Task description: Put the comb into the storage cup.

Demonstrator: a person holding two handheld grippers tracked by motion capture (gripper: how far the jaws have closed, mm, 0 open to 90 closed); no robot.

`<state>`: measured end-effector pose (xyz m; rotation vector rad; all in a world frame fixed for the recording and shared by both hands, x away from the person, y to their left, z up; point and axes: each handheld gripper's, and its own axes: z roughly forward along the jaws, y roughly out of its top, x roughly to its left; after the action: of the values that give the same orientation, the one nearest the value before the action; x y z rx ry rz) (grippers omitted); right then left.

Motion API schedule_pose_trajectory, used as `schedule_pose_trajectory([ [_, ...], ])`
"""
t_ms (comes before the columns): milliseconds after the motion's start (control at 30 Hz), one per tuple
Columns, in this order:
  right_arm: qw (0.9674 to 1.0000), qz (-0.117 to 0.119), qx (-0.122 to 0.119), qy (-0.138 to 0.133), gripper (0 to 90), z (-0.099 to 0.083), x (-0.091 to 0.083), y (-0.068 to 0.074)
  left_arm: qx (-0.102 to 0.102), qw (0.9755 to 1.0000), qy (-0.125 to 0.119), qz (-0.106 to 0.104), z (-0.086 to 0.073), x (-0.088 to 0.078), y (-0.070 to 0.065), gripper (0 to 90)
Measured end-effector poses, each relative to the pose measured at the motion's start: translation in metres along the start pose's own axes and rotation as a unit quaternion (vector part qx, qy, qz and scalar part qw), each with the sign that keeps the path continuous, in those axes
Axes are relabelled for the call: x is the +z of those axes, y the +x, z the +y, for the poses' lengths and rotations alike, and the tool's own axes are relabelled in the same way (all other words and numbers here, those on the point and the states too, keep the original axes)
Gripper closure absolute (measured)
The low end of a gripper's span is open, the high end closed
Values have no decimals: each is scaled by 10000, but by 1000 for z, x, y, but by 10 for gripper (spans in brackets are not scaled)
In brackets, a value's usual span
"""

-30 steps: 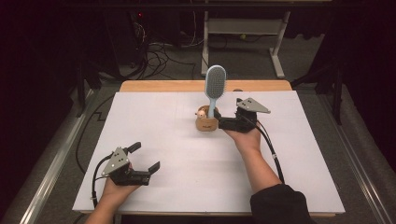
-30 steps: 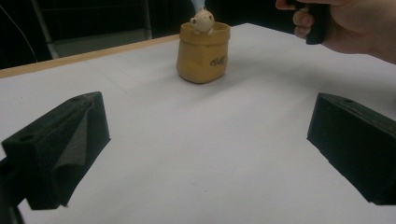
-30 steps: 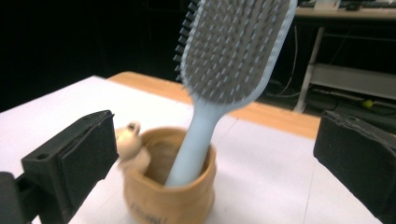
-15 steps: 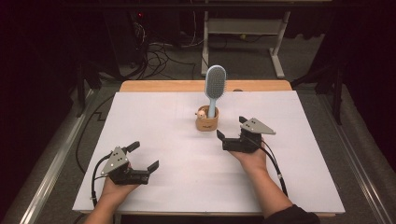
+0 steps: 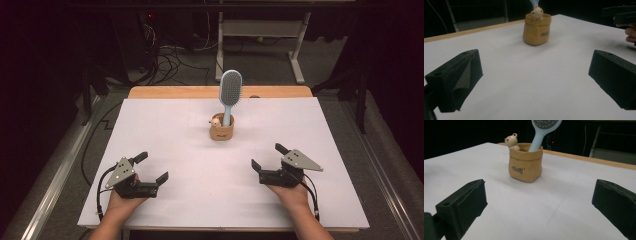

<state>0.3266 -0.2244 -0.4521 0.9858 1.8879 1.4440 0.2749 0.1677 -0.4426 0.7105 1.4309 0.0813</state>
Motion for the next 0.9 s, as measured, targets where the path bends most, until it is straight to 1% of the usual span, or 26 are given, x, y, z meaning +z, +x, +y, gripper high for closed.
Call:
schedule_pose_trajectory([
  [33,10000,-30,7,-8,4,-2,-6,-2,-33,10000,-9,9,0,0,0,2],
  [133,9999,-120,16,-48,4,-7,-22,-8,2,10000,-20,-8,2,0,0,2],
  [167,9999,-135,26,-54,4,-8,-27,-10,-14,10000,-16,-10,3,-1,0,1],
  [200,9998,-158,54,-82,4,-9,-32,-11,-66,10000,-32,7,3,-1,0,2],
  [267,9997,-209,55,-118,4,-10,-43,-13,-24,10000,-47,-16,4,-2,0,1],
  [300,9997,-224,23,-129,4,-11,-46,-14,-29,10000,-65,-11,5,-3,0,1],
  [367,9995,-253,62,-179,4,-14,-58,-16,-52,10000,-65,-17,6,-4,1,1],
  [467,9992,-327,36,-207,4,-18,-72,-20,-96,9999,-87,21,7,-5,1,1],
  [500,9992,-342,48,-217,4,-20,-76,-22,-74,9999,-90,18,7,-6,1,1],
  [567,9989,-404,55,-229,4,-23,-84,-25,-93,9999,-79,16,7,-7,1,1],
  [600,9987,-437,57,-259,4,-25,-88,-27,-54,9999,-84,2,6,-6,1,1],
  [633,9985,-472,68,-270,4,-27,-90,-30,-62,10000,-67,13,5,-6,1,1],
  [667,9982,-520,61,-286,4,-28,-91,-32,-125,9999,-50,41,3,-5,0,1],
  [700,9981,-535,115,-283,4,-28,-91,-34,-54,10000,-19,42,2,-4,1,1],
  [733,9980,-548,145,-292,4,-28,-90,-35,-45,10000,-1,41,1,-3,1,1],
  [767,9980,-562,120,-280,4,-28,-89,-34,-29,10000,7,45,0,-3,1,1],
  [800,9981,-566,45,-240,4,-28,-87,-33,-28,10000,32,44,-1,-3,0,1],
  [833,9983,-538,34,-217,4,-28,-86,-32,-23,10000,45,22,-2,-4,-1,1],
  [867,9985,-496,63,-243,4,-28,-86,-31,24,10000,40,-13,-2,-4,-1,1],
  [900,9985,-468,72,-276,4,-28,-86,-30,-46,10000,34,1,-3,-5,-2,1],
])
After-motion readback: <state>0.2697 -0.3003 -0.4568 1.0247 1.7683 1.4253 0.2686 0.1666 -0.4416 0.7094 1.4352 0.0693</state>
